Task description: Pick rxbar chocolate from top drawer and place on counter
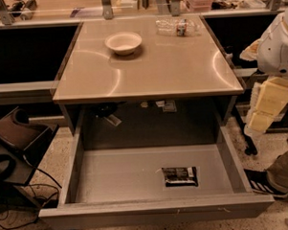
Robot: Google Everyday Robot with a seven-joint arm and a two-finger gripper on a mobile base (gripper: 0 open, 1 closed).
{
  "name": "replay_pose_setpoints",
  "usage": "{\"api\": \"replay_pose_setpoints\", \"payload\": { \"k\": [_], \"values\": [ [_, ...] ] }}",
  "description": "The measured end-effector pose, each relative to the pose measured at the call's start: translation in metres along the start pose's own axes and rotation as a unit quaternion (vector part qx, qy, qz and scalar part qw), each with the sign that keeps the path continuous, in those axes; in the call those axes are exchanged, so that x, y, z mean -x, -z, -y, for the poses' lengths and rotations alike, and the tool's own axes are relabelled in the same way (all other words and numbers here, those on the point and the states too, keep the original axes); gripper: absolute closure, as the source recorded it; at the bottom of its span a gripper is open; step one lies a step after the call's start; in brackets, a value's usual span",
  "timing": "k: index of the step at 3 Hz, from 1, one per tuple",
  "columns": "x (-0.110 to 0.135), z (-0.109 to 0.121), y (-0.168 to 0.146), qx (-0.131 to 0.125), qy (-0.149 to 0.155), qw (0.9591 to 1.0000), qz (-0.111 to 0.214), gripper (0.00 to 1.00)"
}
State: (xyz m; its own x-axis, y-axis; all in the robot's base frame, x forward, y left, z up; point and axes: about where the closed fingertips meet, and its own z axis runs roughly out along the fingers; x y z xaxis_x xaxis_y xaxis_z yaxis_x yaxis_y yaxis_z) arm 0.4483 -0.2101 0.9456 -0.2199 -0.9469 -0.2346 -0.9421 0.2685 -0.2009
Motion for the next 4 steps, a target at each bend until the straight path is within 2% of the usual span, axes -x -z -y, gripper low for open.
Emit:
{"api": "replay_pose_setpoints", "payload": {
  "k": [1,2,3,4],
  "values": [
    [0.002,-0.001,-0.005,0.001,0.003,1.0000,0.004,0.00],
    [0.027,-0.012,-0.066,0.047,0.041,0.9972,0.042,0.00],
    [0.066,-0.030,-0.149,0.111,0.068,0.9849,0.114,0.00],
    [0.090,-0.038,-0.218,0.144,0.065,0.9715,0.177,0.00]
  ]
}}
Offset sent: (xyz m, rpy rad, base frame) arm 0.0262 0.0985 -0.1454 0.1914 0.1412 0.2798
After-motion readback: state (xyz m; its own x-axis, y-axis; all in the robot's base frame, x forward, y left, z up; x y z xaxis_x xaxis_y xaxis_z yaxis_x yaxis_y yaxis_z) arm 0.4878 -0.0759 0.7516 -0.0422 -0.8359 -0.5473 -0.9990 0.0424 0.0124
